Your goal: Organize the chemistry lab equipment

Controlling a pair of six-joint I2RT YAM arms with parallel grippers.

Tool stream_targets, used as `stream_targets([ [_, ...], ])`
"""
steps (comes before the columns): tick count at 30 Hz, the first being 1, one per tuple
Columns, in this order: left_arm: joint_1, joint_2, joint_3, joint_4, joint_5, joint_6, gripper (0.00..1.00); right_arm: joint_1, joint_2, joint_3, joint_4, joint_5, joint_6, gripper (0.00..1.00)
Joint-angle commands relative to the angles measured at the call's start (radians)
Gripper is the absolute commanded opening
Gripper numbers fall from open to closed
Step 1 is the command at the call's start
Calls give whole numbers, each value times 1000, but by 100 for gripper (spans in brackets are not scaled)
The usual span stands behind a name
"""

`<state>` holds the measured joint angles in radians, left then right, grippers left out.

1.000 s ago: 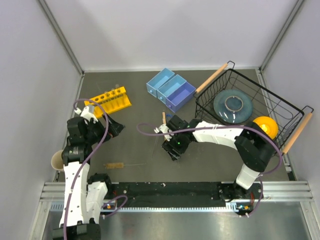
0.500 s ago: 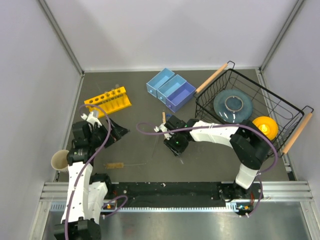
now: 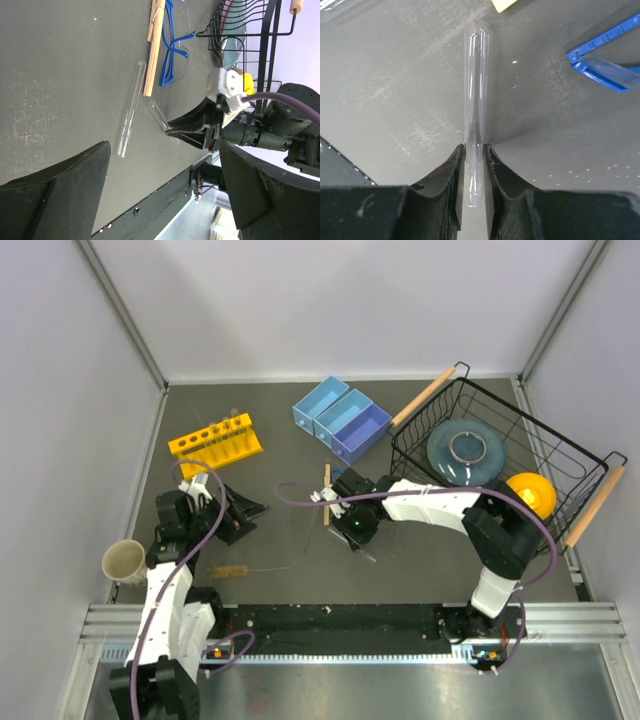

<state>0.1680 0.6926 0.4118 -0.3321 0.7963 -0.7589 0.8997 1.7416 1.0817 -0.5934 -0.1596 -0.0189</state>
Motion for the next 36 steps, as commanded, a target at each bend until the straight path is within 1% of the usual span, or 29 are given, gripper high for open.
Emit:
stream_targets([
  [1, -25, 27, -50, 133, 78, -65, 95, -5, -94, 14, 3, -89, -19, 15],
  [5, -77, 97, -70, 166, 80, -71, 95, -12, -140, 0, 3, -164, -32, 15],
  [6, -96, 113, -76, 200, 75, -86, 95, -15, -151, -2, 4, -178, -35, 15],
  [7, -143, 126, -79, 218, 67, -98, 94, -13, -160, -5, 4, -193, -39, 15],
  [8, -165, 160, -80, 238, 43, -112, 94, -15, -177, -8, 4, -224, -47, 15],
  [9, -218, 177, -82, 299, 31, -144, 95, -15, -183, -9, 4, -242, -52, 15],
  [10, -292, 198, -80, 324, 18, -163, 95, -15, -189, -9, 4, -260, -56, 14],
  [12, -353, 269, -80, 405, -9, -224, 94, -15, -208, -12, 3, -313, -73, 14],
  [13, -396, 316, -80, 473, -15, -244, 93, -15, -215, -14, 3, -326, -78, 14],
  [15, -424, 355, -80, 524, -29, -298, 91, -15, -234, -19, 1, -353, -88, 14],
  [16, -442, 373, -82, 588, -31, -315, 90, -13, -238, -22, 1, -359, -92, 14],
  [20, -492, 450, -70, 679, -34, -381, 84, -15, -255, -34, 1, -380, -107, 14],
  [21, -513, 461, -58, 683, -37, -393, 82, -15, -255, -32, 1, -383, -108, 14],
  [22, -522, 484, -53, 686, -42, -399, 78, -15, -255, -31, 3, -383, -110, 14],
  [24, -548, 508, -44, 708, -42, -421, 75, -15, -254, -26, 1, -386, -112, 14],
  [25, -556, 527, -45, 725, -40, -430, 71, -15, -251, -23, 1, -385, -113, 14],
  [28, -582, 557, -51, 789, -25, -473, 63, -15, -248, -19, 0, -382, -118, 14],
  [30, -594, 565, -59, 824, -19, -497, 62, -15, -249, -17, 0, -373, -121, 14],
  [32, -601, 567, -61, 831, -14, -507, 58, -15, -249, -17, -2, -360, -125, 14],
  [34, -607, 562, -61, 834, -11, -514, 57, -15, -252, -19, -3, -356, -130, 14],
  [36, -613, 559, -62, 837, -8, -523, 54, -15, -254, -20, -3, -353, -131, 15],
])
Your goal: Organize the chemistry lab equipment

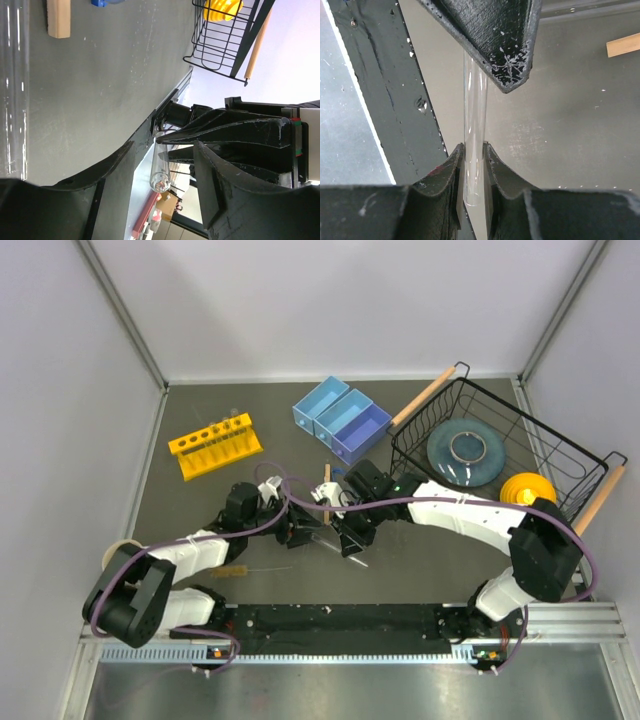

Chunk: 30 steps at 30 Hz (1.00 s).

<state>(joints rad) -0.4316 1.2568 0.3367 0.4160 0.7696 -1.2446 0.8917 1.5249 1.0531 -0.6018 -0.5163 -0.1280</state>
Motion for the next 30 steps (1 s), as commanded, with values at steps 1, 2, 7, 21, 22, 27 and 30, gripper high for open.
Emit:
stream_targets([
  [1, -16, -8, 13, 90, 20, -41, 53, -7, -37, 8, 5, 5, -24, 15],
  [2, -18, -10, 13, 92, 20, -44, 52, -8, -37, 10, 5, 7, -24, 15],
  [7, -24, -22, 10, 87, 25, -50, 43, -8, -37, 13, 2, 9, -27, 14],
  [21, -27, -68, -7, 46, 33, -33, 36, -7, -35, 15, -1, 22, -32, 15],
  [22, -27, -69, -7, 43, 34, -30, 36, -7, -34, 15, -3, 24, -32, 15],
  [27, -27, -76, -2, -2, 46, -1, 38, -7, -34, 18, -4, 25, -32, 15],
  [30, -26, -83, 15, -60, 40, 48, 40, -7, -34, 19, -6, 25, -32, 15],
])
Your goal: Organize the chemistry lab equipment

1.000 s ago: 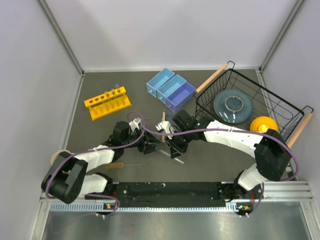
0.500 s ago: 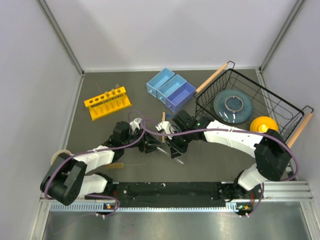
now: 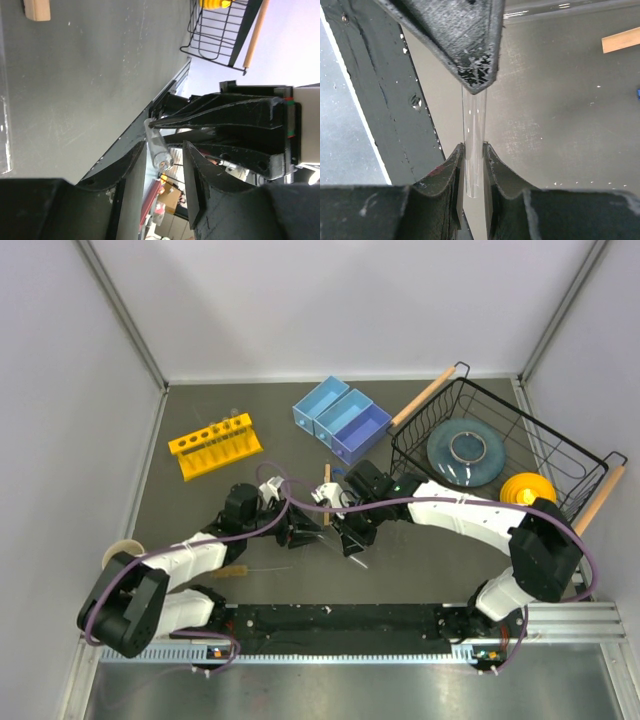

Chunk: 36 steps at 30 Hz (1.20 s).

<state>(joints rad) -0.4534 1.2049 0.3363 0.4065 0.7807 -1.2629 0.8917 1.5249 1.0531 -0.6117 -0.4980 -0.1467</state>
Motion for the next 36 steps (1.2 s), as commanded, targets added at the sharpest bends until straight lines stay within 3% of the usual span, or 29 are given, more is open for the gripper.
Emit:
stream_targets([
  [1, -5, -34, 26, -95, 26, 94, 41, -7, -34, 19, 4, 7, -13, 15],
  [5, -5, -53, 59, -193, 11, 160, 48, -5, -32, 19, 3, 1, -14, 14],
  [27, -21, -27, 109, -184, -1, 152, 47, -7, -23, 31, -8, -56, -17, 15],
  [30, -27, -24, 110, -183, -1, 151, 45, -8, -25, 30, -10, -51, -19, 14],
  [36, -31, -28, 102, -184, 5, 152, 29, -7, -26, 30, -10, -48, -21, 15],
])
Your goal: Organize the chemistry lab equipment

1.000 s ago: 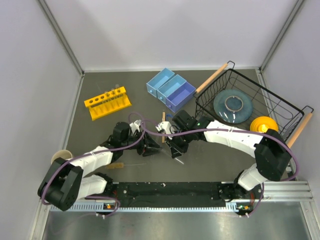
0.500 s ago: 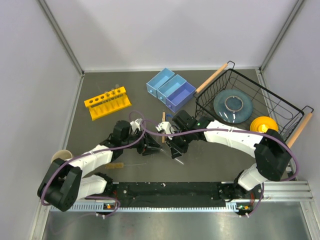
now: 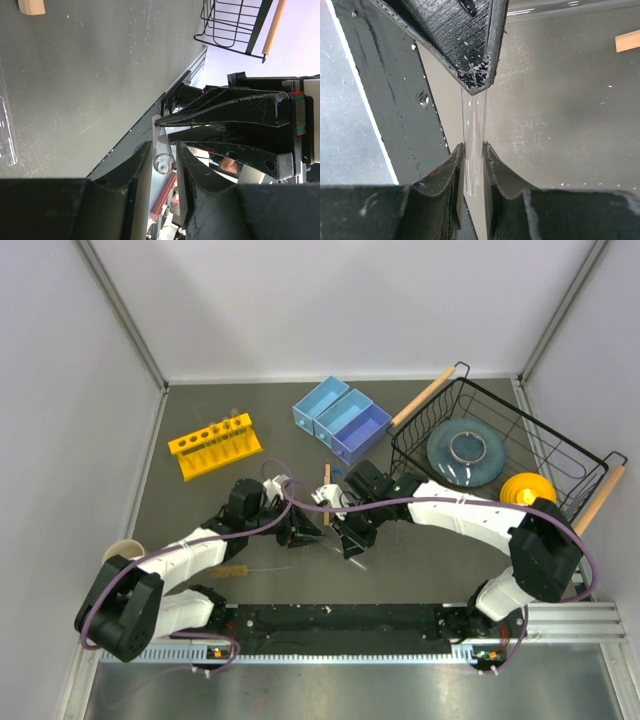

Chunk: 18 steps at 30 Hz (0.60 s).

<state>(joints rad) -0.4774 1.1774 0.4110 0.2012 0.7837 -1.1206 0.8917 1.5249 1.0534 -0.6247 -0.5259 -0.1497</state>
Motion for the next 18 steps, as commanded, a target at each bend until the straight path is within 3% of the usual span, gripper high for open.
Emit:
stream_targets([
  [1, -7, -4, 28, 21, 3, 10, 23, -7, -26, 30, 3, -22, -17, 15],
  [4, -9, -16, 28, 14, 11, 16, 9, -7, -28, 31, 0, -23, -19, 15],
  [7, -9, -36, 44, -77, -9, 62, 5, -7, -26, 39, -16, -26, -30, 20],
  [9, -6, -53, 87, -228, -44, 137, 4, -7, -22, 66, -49, -46, -77, 43],
  [10, -3, -61, 125, -274, -81, 163, 4, -10, -17, 95, -93, -55, -120, 61],
  [13, 20, -76, 207, -471, -139, 270, 3, -45, -20, 164, -188, -92, -213, 80],
  [18, 179, -108, 339, -738, -190, 458, 3, -175, -106, 223, -256, -138, -306, 85],
])
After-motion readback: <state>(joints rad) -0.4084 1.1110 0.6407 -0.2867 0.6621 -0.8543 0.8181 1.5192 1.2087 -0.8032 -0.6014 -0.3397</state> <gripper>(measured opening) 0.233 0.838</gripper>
